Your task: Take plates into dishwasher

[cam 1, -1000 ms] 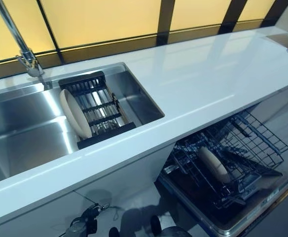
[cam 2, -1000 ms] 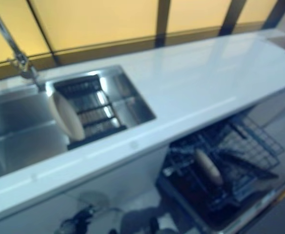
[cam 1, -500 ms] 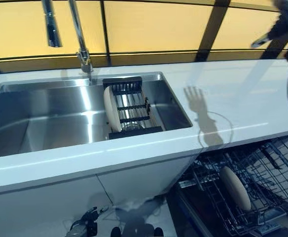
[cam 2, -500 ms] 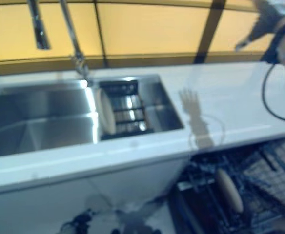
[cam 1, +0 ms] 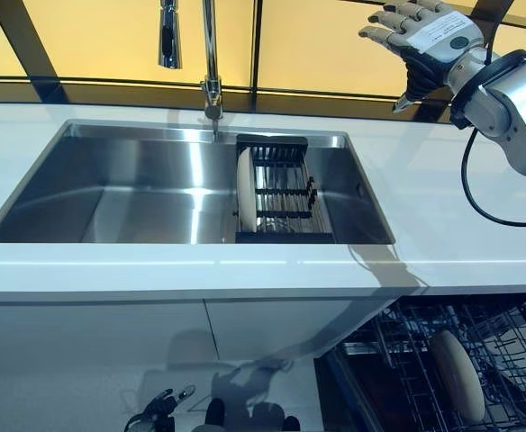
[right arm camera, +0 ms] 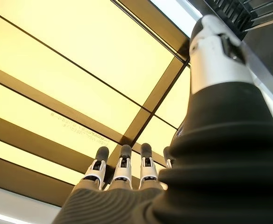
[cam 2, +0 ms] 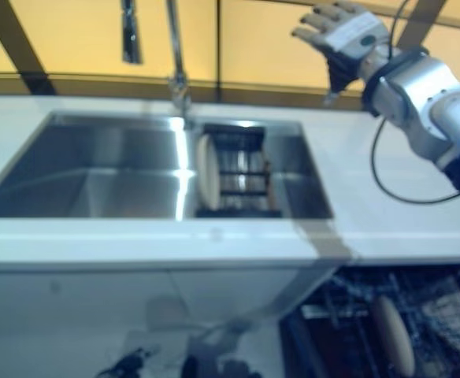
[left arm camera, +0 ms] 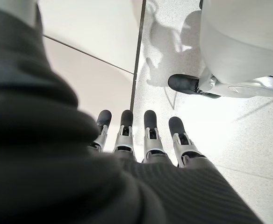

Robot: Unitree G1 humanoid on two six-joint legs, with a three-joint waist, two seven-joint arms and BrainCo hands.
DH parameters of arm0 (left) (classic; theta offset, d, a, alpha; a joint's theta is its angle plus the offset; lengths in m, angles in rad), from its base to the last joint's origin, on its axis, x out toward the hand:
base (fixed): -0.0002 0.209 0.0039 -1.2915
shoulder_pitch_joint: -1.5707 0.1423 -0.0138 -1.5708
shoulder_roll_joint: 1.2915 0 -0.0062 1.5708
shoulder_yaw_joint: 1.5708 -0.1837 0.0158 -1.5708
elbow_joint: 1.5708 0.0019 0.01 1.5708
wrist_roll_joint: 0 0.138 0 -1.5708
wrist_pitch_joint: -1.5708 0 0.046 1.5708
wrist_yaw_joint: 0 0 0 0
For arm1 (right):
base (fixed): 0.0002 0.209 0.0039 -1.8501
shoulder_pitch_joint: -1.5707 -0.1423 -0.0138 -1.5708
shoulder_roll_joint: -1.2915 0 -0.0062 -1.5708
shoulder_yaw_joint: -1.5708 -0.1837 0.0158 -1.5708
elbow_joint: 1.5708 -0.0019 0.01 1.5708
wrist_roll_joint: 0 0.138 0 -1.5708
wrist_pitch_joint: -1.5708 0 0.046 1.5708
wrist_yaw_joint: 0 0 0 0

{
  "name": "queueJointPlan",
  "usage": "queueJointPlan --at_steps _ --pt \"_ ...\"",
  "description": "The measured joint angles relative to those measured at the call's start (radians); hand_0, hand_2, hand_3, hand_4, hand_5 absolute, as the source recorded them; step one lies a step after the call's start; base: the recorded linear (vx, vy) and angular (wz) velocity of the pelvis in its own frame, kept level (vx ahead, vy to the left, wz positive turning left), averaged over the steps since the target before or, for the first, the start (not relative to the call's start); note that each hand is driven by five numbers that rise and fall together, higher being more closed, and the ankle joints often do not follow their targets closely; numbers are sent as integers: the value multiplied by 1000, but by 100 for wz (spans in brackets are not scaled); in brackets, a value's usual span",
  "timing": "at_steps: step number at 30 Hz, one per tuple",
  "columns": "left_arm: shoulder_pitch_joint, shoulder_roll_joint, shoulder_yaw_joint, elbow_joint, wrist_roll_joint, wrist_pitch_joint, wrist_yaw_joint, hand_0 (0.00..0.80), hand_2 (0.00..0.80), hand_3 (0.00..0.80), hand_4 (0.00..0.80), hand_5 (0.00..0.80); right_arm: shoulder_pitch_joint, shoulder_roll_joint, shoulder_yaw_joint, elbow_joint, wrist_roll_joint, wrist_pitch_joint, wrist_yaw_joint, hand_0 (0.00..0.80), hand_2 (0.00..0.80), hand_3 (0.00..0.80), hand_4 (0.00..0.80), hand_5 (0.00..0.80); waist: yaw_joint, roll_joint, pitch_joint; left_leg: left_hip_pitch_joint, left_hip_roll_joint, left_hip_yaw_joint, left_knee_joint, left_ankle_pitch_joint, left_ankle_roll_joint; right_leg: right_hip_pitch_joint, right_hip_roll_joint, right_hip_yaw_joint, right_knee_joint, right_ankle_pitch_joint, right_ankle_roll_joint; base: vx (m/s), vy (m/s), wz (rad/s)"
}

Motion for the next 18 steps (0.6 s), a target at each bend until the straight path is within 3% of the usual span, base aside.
queueJointPlan --at_steps 4,18 --pt "4 -3 14 -28 0 -2 0 0 0 0 0 0 0 9 0 -4 -43 -32 2 0 0 0 0 0 2 6 7 18 -1 0 0 0 0 17 -1 0 -1 -2 2 21 7 0" --pt "10 -3 15 -29 -57 -3 0 0 0 0 0 0 -6 37 24 -9 -160 -33 -2 0 0 0 0 0 23 13 52 -42 0 -19 1 8 -1 -32 3 -17 1 3 -4 -24 -1 3"
